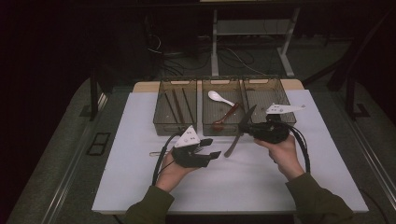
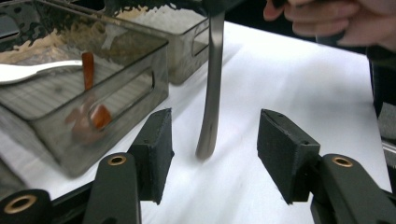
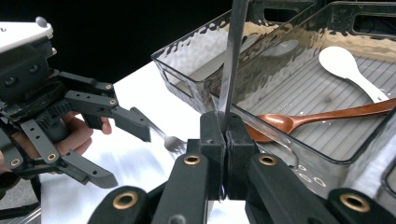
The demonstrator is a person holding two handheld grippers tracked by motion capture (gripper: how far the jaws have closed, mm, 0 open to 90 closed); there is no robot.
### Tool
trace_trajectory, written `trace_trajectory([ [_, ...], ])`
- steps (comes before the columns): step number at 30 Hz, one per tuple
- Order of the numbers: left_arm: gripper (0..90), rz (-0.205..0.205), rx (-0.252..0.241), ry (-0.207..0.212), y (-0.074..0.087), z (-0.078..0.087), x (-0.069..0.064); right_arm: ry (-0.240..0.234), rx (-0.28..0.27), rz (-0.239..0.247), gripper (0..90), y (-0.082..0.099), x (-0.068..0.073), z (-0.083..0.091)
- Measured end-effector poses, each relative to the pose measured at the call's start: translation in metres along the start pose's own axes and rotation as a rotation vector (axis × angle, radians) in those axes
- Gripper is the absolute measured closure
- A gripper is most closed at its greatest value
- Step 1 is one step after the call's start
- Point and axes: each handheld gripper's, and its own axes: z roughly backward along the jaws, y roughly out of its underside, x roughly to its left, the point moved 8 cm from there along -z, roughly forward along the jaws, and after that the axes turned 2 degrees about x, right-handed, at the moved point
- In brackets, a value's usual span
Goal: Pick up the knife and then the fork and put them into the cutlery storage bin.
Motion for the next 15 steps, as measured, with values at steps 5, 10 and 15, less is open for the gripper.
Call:
trace_trajectory([
  [5,39.4,0.009,0.002,-0.018,0.012,0.015,0.007,0.014,-0.005,0.006,87.9,-0.001,-0.005,0.007],
  [10,36.6,0.028,-0.001,-0.026,0.024,0.033,0.012,0.022,-0.014,0.004,87.9,-0.003,-0.008,0.012],
  [15,32.9,0.045,-0.005,-0.027,0.036,0.045,0.013,0.026,-0.022,0.005,87.9,-0.004,-0.011,0.016],
])
